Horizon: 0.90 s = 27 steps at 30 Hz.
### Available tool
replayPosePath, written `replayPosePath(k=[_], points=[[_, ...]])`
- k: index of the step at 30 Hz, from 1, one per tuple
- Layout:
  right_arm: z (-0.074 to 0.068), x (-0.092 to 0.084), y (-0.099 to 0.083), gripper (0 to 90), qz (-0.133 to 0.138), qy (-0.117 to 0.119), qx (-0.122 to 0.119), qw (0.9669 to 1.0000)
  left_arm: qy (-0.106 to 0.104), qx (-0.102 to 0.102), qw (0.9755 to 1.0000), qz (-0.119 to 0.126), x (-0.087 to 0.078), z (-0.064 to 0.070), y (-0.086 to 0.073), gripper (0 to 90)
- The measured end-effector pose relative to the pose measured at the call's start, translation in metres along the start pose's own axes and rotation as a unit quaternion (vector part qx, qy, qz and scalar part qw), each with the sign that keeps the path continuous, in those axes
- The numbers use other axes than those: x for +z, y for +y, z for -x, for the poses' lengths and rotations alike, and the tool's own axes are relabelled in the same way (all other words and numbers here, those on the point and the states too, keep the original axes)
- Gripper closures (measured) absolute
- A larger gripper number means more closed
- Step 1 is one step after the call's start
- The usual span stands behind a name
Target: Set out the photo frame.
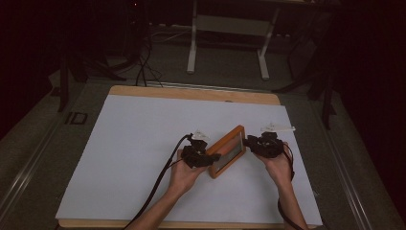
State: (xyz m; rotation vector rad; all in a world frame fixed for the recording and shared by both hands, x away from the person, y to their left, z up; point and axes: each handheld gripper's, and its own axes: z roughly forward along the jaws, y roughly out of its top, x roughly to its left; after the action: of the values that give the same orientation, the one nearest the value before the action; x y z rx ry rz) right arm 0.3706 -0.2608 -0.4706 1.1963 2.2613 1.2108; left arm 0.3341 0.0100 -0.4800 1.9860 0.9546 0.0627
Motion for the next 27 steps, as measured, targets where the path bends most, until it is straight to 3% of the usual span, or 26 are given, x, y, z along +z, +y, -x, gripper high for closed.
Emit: replayPosePath(k=[12,21,27], points=[[-0.004,-0.017,-0.001,63.1,0.001,0.014,-0.049,0.9987,-0.016,0.033,0.9993,0.005,-0.011,-0.009,0.001,69.1],[-0.017,-0.023,0.012,59.0,0.004,0.033,-0.101,0.9943,-0.025,0.083,0.9963,-0.001,-0.024,-0.014,0.004,69.1],[-0.024,-0.026,0.020,52.2,0.011,0.038,-0.121,0.9918,-0.035,0.108,0.9935,-0.005,-0.036,-0.017,0.012,69.2]])
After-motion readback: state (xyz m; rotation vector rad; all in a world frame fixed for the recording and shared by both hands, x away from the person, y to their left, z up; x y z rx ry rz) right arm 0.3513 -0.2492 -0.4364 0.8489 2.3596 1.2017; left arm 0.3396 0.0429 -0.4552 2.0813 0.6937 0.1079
